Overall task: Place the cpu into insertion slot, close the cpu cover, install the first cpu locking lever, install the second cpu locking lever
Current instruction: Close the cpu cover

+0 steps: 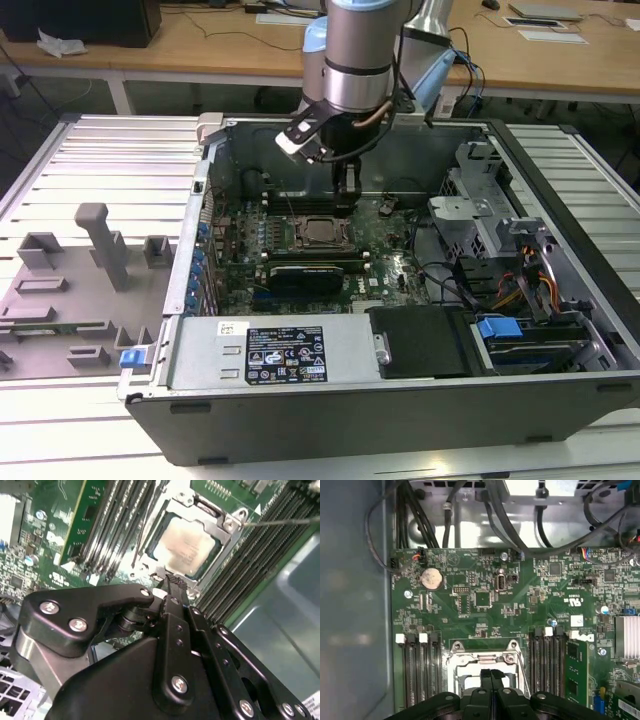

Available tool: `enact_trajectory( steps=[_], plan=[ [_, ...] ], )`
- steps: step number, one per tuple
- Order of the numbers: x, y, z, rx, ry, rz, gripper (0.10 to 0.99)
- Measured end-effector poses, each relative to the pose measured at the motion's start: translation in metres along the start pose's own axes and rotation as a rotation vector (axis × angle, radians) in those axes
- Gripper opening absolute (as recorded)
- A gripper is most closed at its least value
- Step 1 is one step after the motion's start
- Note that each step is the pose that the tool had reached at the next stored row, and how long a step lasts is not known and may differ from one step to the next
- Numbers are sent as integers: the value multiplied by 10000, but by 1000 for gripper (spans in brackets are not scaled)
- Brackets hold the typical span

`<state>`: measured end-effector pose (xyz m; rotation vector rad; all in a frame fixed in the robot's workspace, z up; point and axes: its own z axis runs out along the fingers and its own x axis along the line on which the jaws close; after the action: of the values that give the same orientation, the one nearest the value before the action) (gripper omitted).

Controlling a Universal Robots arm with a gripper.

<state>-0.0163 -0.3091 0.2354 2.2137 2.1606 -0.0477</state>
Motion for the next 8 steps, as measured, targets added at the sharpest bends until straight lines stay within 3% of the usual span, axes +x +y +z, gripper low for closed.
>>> enact_trajectory(
  steps=[8],
  plan=[
    [-26, -147, 21, -10, 15, -9, 106]
  ],
)
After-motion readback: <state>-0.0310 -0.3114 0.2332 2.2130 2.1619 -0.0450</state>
